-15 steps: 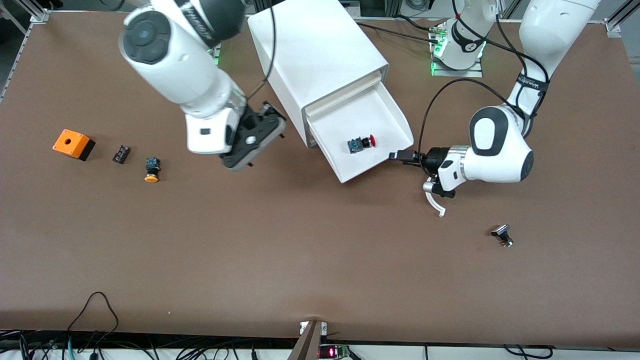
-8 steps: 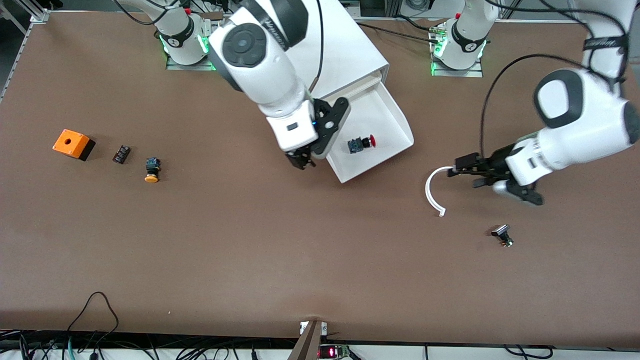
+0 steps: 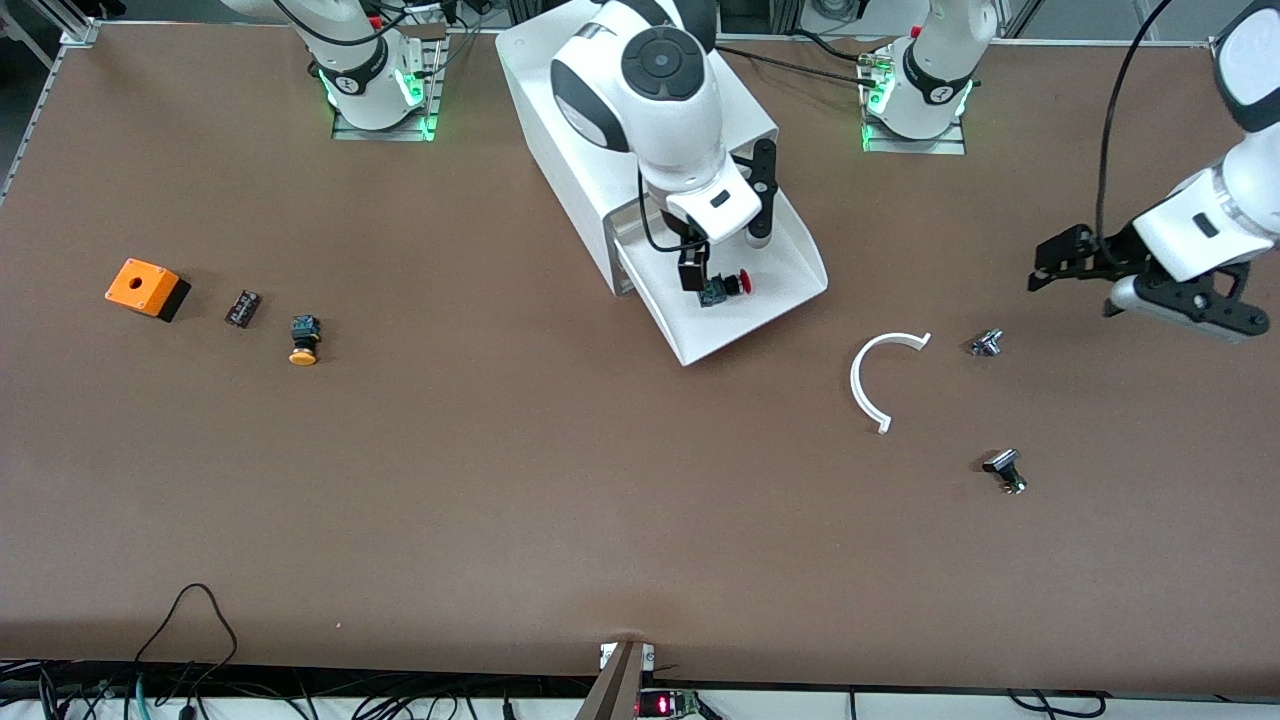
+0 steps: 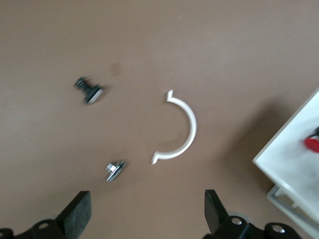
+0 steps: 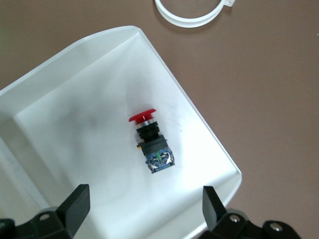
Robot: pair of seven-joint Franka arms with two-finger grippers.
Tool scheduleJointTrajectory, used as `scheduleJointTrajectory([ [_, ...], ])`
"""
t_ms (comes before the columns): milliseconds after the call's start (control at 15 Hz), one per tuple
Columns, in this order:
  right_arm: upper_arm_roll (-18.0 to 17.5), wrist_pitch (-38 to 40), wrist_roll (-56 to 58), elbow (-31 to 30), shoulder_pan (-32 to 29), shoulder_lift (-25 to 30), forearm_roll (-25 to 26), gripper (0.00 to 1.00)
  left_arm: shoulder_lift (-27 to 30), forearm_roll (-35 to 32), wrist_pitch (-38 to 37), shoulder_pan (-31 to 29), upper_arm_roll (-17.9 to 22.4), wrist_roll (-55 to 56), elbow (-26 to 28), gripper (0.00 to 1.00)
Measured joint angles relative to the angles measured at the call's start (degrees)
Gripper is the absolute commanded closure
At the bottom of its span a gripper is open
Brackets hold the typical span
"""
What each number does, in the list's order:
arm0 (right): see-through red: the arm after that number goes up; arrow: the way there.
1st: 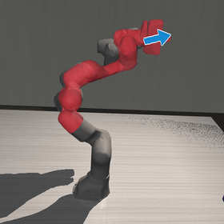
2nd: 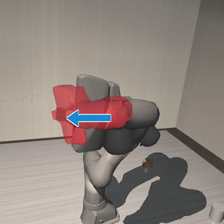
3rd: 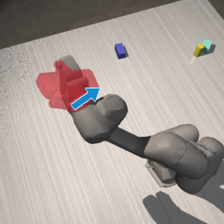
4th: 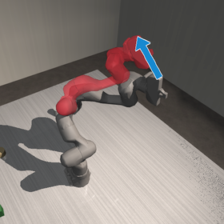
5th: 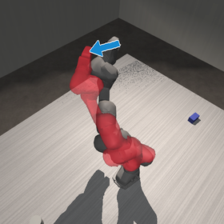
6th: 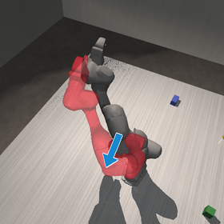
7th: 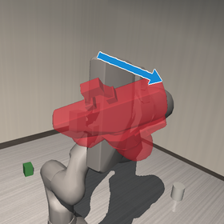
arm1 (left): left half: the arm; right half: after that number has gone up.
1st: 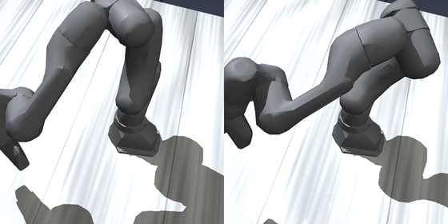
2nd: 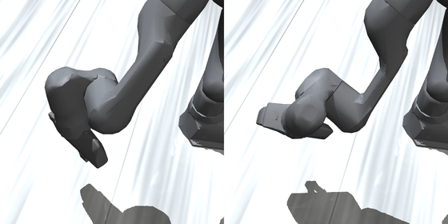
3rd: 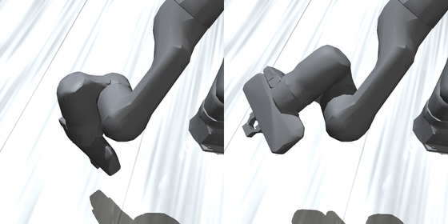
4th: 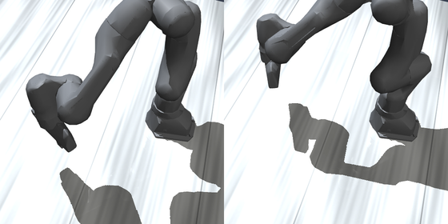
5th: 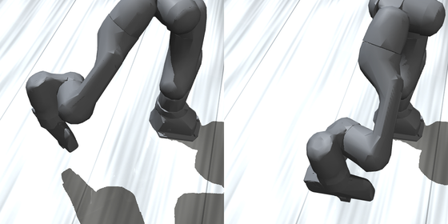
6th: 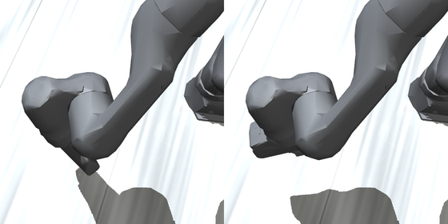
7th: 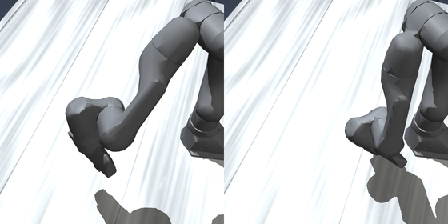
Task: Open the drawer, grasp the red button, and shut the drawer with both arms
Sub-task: 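Release the drawer and withdraw the left gripper while the right gripper descends, then grasp the red mushroom button in the drawer with the right gripper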
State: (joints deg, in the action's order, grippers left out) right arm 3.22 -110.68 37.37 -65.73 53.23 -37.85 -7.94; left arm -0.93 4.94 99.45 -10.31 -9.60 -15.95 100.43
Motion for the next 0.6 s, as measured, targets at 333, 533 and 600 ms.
scheduleJointTrajectory([
  [333, 3.22, -1.17, 8.08, 1.34, 0.72, -2.38, 0.01, 0.0, 0.02, -4.27, -4.35, 0.46, 0.33, 4.1, -1.25, 0.0],
  [533, 3.84, -1.52, 12.33, 1.4, 0.74, -3.14, 0.2, 0.0, 0.02, -4.34, -5.0, 0.58, 0.33, 4.37, -1.95, 0.0],
  [600, 3.86, -1.59, 12.78, 1.4, 0.83, -3.51, 0.62, 0.0, 0.0, -4.34, -5.03, 0.62, 0.33, 4.4, -2.15, 0.0],
])
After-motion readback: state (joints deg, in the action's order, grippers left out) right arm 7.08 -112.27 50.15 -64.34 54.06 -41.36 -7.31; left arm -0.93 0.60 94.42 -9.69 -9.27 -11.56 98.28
